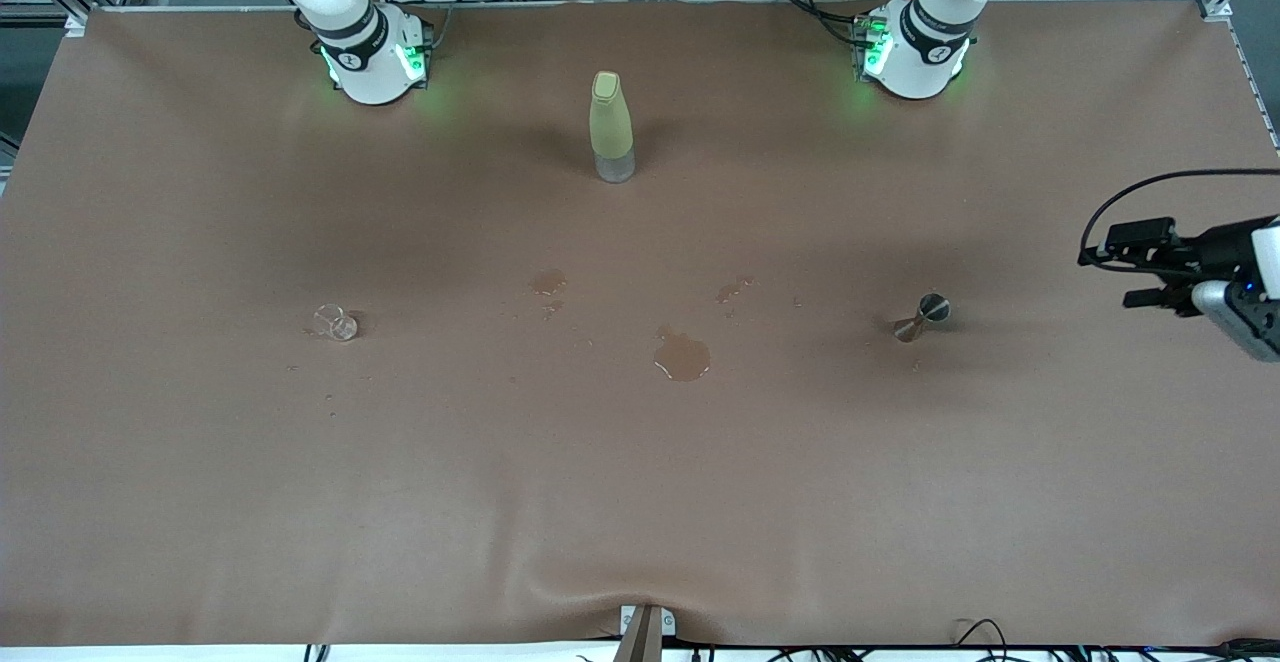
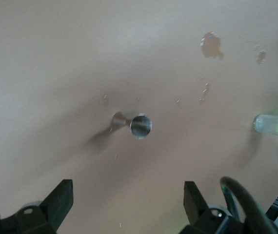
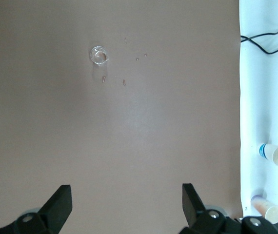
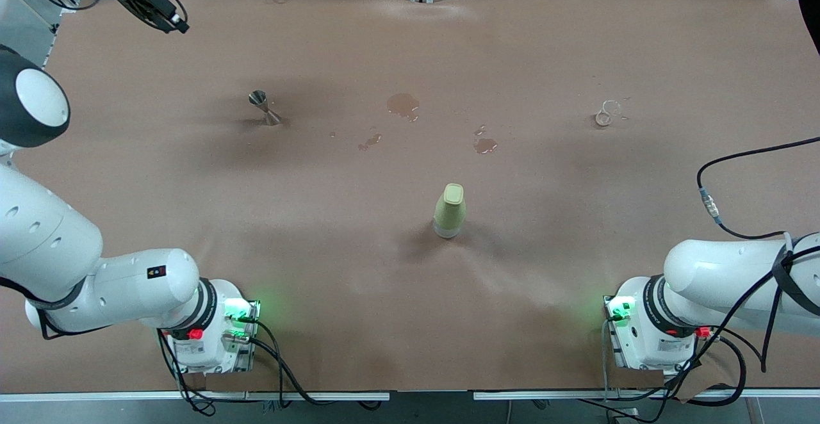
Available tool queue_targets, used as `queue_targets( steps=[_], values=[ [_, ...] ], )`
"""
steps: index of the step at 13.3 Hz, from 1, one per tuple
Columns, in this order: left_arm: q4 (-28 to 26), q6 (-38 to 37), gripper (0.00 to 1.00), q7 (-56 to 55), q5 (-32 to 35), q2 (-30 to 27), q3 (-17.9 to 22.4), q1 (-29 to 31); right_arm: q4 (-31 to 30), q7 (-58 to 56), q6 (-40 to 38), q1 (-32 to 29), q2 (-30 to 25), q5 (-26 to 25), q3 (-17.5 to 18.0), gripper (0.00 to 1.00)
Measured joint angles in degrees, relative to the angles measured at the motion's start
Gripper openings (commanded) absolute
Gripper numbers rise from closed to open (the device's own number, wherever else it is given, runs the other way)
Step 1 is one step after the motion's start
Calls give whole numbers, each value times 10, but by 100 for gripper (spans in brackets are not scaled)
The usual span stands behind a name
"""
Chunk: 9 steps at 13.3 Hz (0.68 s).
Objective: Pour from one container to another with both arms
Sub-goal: 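Lower the left gripper to the steel jigger while the right gripper reaches the beaker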
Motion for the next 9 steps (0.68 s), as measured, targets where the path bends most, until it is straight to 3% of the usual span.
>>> queue_targets(
  steps=[4, 9],
  values=[
    [0, 6, 100, 197, -69, 50, 0, 9, -6, -74, -5, -44, 33, 79, 0, 100],
    [-6, 7, 100, 492, -151, 125, 0, 39, -9, -192, -6, -89, 115, 175, 0, 100]
  ],
)
